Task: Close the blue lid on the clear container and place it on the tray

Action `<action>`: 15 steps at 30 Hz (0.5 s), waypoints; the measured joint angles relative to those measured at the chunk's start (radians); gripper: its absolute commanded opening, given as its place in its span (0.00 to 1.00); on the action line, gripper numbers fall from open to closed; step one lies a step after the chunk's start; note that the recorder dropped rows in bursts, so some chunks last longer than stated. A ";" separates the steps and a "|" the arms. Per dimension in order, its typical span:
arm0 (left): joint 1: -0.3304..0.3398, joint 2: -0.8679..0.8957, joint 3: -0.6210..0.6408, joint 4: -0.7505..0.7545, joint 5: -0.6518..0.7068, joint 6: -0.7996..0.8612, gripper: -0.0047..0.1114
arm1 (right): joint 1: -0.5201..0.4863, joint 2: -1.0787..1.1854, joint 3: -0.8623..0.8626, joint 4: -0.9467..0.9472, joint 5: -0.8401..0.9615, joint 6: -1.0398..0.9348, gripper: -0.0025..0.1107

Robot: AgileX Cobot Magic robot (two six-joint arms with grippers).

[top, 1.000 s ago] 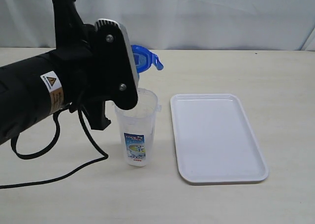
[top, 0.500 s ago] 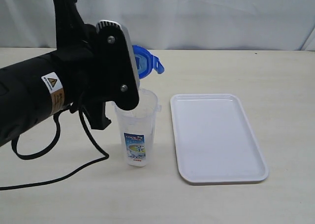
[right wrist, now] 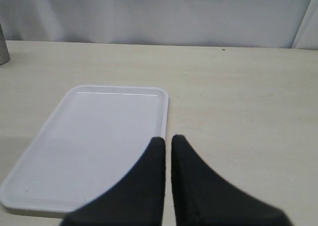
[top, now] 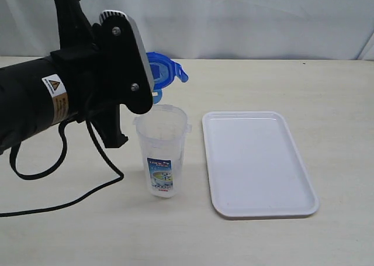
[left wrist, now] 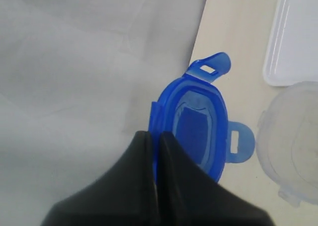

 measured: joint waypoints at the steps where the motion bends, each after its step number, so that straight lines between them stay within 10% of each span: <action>1: 0.000 0.000 0.000 0.000 -0.007 0.000 0.04 | 0.000 0.000 0.000 0.000 0.000 0.000 0.06; 15: -0.071 0.000 0.002 -0.044 0.060 0.023 0.04 | 0.000 0.000 0.000 0.000 0.000 0.000 0.06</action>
